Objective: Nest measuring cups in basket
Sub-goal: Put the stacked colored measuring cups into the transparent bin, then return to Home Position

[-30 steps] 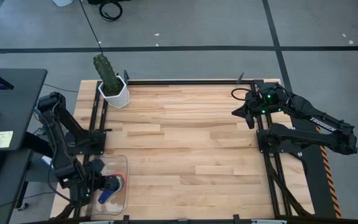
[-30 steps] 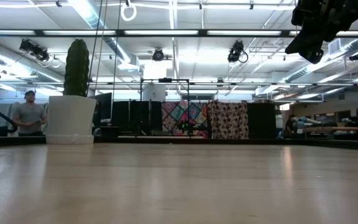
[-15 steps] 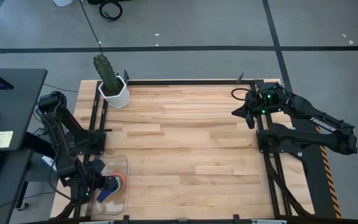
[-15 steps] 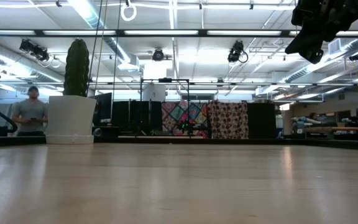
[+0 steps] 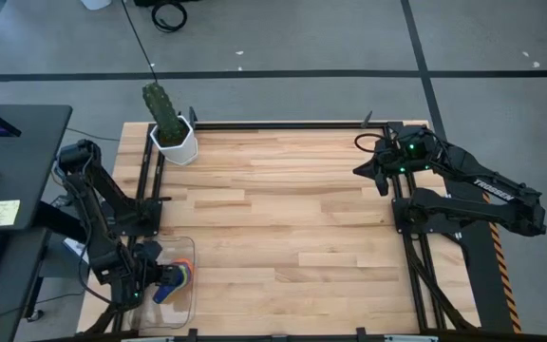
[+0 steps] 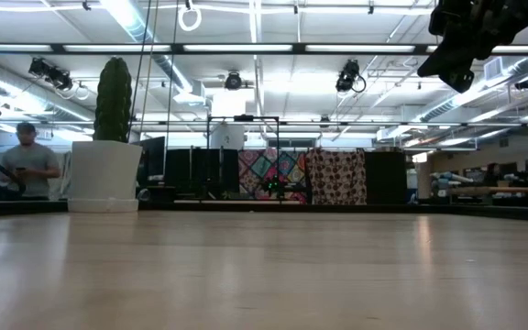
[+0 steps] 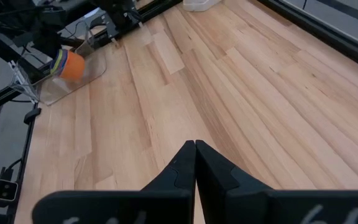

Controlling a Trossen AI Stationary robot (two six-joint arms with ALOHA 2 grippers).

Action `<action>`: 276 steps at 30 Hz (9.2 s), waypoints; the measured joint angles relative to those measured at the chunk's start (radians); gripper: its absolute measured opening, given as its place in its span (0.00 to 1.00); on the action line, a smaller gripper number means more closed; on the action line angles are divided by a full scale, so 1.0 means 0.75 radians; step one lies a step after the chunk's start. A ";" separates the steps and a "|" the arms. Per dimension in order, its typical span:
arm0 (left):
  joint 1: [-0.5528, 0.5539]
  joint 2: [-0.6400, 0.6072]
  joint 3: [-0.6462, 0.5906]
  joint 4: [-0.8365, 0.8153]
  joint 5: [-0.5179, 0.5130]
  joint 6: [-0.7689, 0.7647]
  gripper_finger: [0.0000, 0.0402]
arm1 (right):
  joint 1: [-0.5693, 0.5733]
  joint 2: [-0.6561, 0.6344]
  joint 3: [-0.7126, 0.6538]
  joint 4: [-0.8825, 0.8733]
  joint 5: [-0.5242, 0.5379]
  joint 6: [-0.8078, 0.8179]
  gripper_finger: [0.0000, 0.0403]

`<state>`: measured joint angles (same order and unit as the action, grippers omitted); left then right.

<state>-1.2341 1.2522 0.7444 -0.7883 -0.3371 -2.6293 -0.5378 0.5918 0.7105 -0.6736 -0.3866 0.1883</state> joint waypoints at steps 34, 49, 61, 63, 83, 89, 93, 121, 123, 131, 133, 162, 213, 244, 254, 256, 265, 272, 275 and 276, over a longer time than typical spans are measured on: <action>0.005 -0.004 0.000 0.004 0.005 -0.004 0.36 | 0.000 0.000 0.000 0.010 0.000 0.000 0.03; 0.005 -0.035 0.001 0.010 0.021 -0.017 0.38 | 0.000 0.000 0.000 0.010 0.000 0.000 0.03; 0.005 -0.068 0.001 -0.018 0.024 -0.013 0.38 | 0.000 0.000 0.000 0.010 0.000 0.000 0.03; 0.005 -0.071 0.001 -0.009 0.024 -0.011 0.38 | 0.000 0.000 0.000 0.009 0.000 0.000 0.03; 0.019 -0.287 0.004 -0.027 -0.242 0.035 0.38 | 0.000 0.000 0.000 0.010 0.000 0.000 0.03; 0.019 -0.340 0.004 -0.104 -0.588 0.083 0.38 | 0.000 0.000 0.000 0.009 0.000 0.000 0.03; 0.042 -0.346 0.004 -0.104 -0.802 0.224 0.38 | 0.000 0.000 0.000 0.009 0.000 0.000 0.03; 0.592 -0.346 0.004 -0.072 -0.554 1.098 0.38 | 0.001 0.005 0.001 0.071 -0.495 -0.097 0.03; 0.616 -0.346 0.004 -0.049 -0.555 1.165 0.38 | 0.002 0.005 0.000 0.069 -0.633 -0.088 0.03; 0.695 -0.358 0.004 0.055 -0.556 1.546 0.38 | 0.001 -0.025 0.001 0.069 -0.998 -0.121 0.03; 0.705 -0.368 0.004 0.064 -0.556 1.668 0.38 | 0.001 -0.042 0.001 0.069 -1.040 -0.112 0.03; 0.630 -0.905 0.004 0.057 -1.000 2.370 0.38 | 0.001 -0.726 0.001 0.068 -0.786 -0.066 0.03; 0.030 -0.955 -0.603 -0.162 -1.645 1.562 0.38 | 0.001 -0.781 -0.844 1.244 -0.779 0.341 0.03; -0.033 -0.946 -0.631 -0.211 -1.394 1.815 0.38 | 0.001 -0.781 -0.938 1.105 -0.811 0.315 0.03; -0.033 -0.946 -0.631 -0.210 -1.393 1.954 0.38 | 0.001 -0.781 -0.938 1.106 -0.802 0.314 0.03; -0.033 -0.946 -0.631 -0.211 -1.393 1.998 0.38 | 0.001 -0.781 -0.938 1.105 -0.802 0.314 0.03; -0.033 -0.946 -0.631 -0.211 -1.393 2.022 0.38 | 0.001 -0.781 -0.938 1.105 -0.801 0.314 0.03; -0.033 -0.946 -0.631 -0.204 -1.393 2.021 0.38 | 0.001 -0.781 -0.938 1.105 -0.800 0.314 0.03; -0.033 -0.946 -0.631 -0.203 -1.393 2.021 0.38 | 0.001 -0.781 -0.938 1.106 -0.800 0.314 0.03; -0.033 -0.946 -0.631 -0.203 -1.393 2.021 0.38 | 0.001 -0.781 -0.938 1.105 -0.800 0.314 0.03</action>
<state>-1.2591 0.5430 0.2714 -0.9409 -1.3819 -1.1133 -0.5369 0.0063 0.0067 0.1555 -0.9863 0.4240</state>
